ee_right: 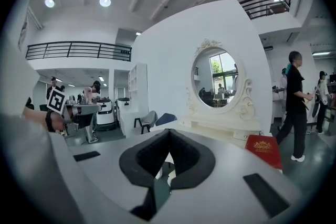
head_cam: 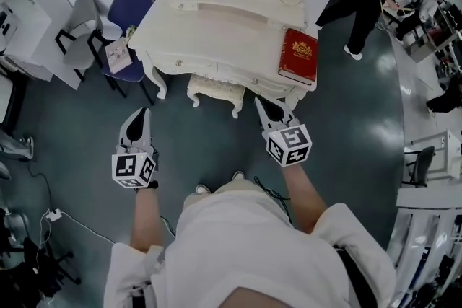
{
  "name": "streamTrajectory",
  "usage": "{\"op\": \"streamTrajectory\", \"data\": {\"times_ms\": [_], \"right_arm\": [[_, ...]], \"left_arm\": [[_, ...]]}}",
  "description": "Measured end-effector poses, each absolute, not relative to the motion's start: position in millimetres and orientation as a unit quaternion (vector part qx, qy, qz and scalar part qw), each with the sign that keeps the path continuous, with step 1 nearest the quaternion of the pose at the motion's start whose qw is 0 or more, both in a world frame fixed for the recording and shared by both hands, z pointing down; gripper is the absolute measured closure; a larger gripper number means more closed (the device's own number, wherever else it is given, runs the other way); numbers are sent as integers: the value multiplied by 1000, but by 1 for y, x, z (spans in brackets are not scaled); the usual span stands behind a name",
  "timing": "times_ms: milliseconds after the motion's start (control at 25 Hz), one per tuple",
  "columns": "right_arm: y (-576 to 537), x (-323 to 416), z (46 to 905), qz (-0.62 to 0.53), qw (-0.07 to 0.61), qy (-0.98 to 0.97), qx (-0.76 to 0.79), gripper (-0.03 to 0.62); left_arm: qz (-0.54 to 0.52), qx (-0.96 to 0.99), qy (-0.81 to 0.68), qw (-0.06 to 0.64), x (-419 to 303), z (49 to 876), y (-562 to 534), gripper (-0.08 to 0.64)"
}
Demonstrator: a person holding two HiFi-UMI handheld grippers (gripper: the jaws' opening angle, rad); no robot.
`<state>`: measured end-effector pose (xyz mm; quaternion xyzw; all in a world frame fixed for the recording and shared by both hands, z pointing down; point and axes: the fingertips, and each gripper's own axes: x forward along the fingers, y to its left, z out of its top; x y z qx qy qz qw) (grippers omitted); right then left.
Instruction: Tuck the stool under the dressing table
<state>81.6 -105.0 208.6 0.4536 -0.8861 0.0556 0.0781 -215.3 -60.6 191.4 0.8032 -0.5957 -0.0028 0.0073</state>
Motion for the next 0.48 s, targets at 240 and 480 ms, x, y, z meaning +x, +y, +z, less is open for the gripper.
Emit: {"op": "streamTrajectory", "data": {"times_ms": [240, 480], "right_arm": [[-94, 94, 160, 32, 37, -891, 452, 592], [-85, 105, 115, 11, -1, -889, 458, 592]], "left_arm": [[-47, 796, -601, -44, -225, 131, -40, 545], [-63, 778, -622, -64, -243, 104, -16, 545]]}}
